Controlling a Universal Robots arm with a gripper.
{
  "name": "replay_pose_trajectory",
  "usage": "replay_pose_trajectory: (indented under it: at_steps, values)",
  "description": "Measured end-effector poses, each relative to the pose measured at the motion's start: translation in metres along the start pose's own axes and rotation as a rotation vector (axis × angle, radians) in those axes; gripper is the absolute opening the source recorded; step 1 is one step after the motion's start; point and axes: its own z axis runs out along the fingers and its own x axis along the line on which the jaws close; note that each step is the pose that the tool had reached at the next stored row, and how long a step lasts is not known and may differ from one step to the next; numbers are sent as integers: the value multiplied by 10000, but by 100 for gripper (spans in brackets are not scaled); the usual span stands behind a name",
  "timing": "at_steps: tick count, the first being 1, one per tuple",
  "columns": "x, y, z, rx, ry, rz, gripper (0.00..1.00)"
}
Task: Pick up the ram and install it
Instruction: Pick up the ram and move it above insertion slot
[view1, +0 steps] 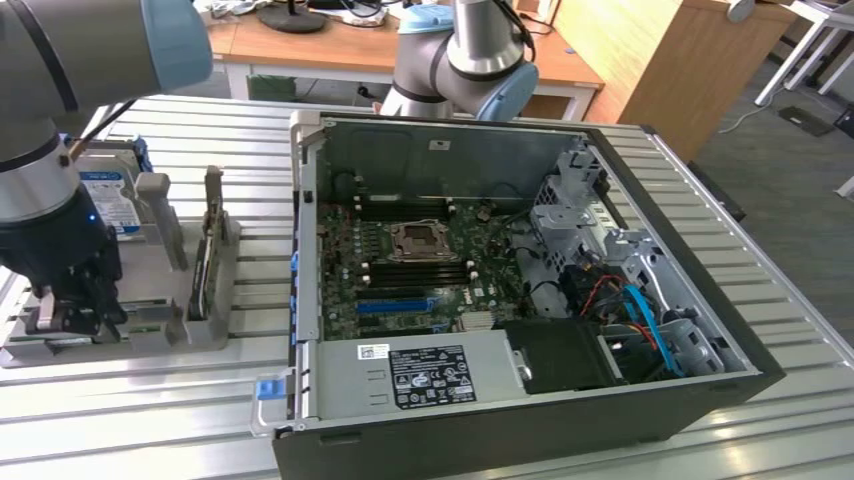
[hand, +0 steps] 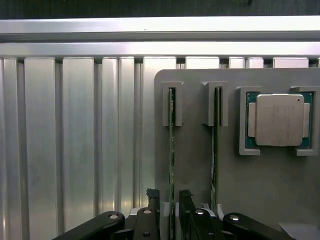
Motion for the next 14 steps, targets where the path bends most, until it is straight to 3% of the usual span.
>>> replay_pose_trajectory:
  at_steps: [9, 14]
  values:
    - [-1, 1, 17, 3, 0, 0, 30]
    - [-2, 0, 17, 5, -74, 4, 30]
